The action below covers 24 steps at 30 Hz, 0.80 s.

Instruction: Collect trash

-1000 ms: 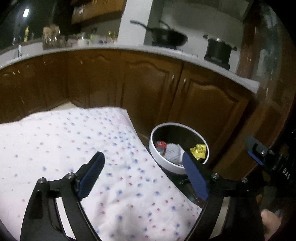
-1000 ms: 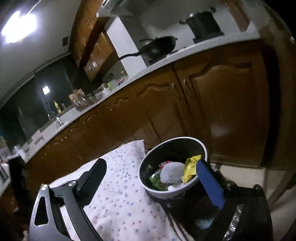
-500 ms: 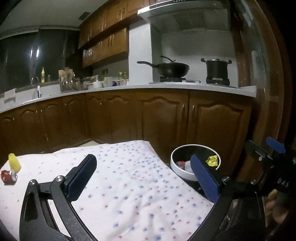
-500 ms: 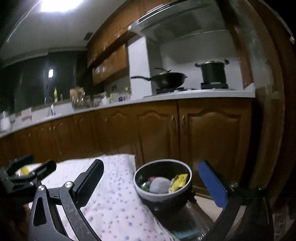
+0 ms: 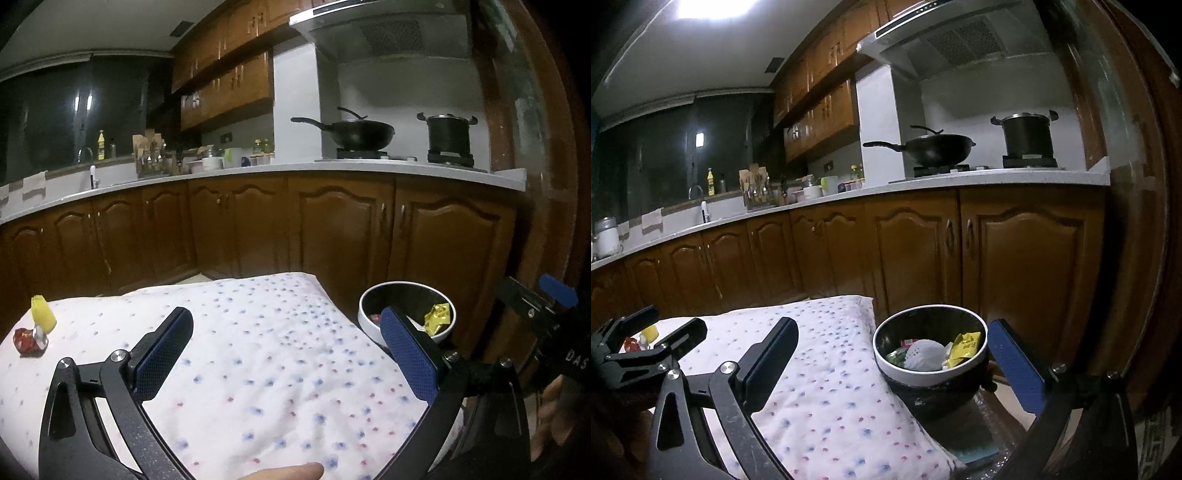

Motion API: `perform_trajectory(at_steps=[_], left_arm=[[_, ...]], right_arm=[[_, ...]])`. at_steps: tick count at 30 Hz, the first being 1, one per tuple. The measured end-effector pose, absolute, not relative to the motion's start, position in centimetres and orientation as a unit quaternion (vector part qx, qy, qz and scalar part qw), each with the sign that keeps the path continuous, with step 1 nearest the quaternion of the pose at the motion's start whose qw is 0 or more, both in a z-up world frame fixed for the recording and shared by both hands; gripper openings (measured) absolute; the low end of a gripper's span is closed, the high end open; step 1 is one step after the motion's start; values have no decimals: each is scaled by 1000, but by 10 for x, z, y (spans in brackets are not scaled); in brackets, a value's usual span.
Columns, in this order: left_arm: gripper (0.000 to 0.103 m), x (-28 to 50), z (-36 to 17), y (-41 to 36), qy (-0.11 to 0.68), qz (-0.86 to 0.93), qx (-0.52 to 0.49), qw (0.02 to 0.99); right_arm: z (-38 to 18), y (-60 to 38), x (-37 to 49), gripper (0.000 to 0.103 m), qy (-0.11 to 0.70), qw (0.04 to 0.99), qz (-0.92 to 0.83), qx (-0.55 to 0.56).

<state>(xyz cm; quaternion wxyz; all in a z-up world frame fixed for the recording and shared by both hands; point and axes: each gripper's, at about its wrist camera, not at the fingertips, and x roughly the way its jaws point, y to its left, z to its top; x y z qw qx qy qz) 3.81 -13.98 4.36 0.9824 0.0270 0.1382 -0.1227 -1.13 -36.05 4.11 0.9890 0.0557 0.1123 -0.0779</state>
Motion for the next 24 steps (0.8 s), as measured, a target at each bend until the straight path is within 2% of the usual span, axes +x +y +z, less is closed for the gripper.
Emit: perform_trajectory(at_steps=[24], left_arm=[[103, 38, 41, -138, 139, -127, 26, 982]], right_arm=[[35, -361, -8, 103, 122, 988, -75, 59]])
